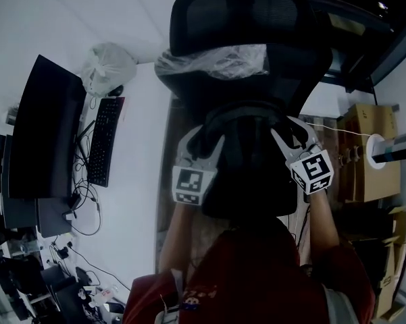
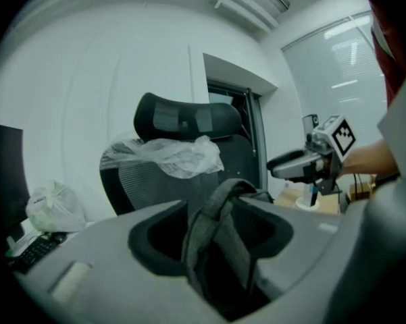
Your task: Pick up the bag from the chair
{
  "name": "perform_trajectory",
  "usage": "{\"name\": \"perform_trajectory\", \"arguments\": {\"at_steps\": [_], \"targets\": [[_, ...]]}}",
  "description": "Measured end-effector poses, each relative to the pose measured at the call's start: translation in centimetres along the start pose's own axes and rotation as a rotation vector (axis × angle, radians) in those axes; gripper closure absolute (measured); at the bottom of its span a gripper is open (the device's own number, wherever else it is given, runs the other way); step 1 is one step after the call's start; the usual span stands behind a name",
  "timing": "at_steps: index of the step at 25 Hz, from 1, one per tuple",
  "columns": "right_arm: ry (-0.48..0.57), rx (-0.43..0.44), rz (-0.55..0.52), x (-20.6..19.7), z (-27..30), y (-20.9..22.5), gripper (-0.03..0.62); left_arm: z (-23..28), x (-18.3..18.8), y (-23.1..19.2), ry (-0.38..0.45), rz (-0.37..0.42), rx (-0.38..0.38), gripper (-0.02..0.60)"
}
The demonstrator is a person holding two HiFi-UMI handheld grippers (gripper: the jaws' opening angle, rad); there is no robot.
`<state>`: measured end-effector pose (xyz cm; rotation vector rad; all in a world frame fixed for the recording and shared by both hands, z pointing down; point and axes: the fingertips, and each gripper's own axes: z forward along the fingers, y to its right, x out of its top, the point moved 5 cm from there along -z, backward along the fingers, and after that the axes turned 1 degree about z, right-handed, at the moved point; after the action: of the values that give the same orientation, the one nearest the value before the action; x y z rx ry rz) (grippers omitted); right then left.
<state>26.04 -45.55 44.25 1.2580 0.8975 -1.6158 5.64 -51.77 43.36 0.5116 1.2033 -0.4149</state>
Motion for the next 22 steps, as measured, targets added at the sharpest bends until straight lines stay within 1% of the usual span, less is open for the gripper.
{"name": "perform_trajectory", "arguments": {"at_steps": [1,3,5,8,11,13,18,22], "targets": [[-0.019,0.032,-0.01,-0.3,0.7,0.4,0.415,0.7,-0.3,-0.2,-0.015,0.009,-0.024,0.359],[-0.056,0.097,-0.026,-1.0,1.9,1.2,0.382,2.0,-0.9,-0.5,-0.041,0.014,-0.072,0.312],[-0.1,0.171,-0.041,-1.8,3.2,2.1,0.341,3.2,-1.5,-0.6,-0.065,0.024,-0.124,0.275],[-0.18,0.294,-0.062,-2.9,4.9,3.3,0.267,5.1,-2.2,-0.7,-0.128,0.074,-0.23,0.205],[-0.27,0.412,-0.097,-3.9,6.6,4.2,0.235,6.9,-3.1,-0.8,-0.199,0.105,-0.331,0.141],[-0.326,0.485,-0.117,-4.5,7.7,4.6,0.209,8.1,-3.8,-1.0,-0.24,0.117,-0.381,0.108],[-0.42,0.602,-0.134,-6.0,10.0,5.4,0.139,10.9,-5.0,-1.1,-0.341,0.14,-0.458,0.042],[-0.472,0.689,-0.14,-7.0,11.4,5.2,0.134,13.1,-6.0,-1.2,-0.396,0.157,-0.502,0.038]]}}
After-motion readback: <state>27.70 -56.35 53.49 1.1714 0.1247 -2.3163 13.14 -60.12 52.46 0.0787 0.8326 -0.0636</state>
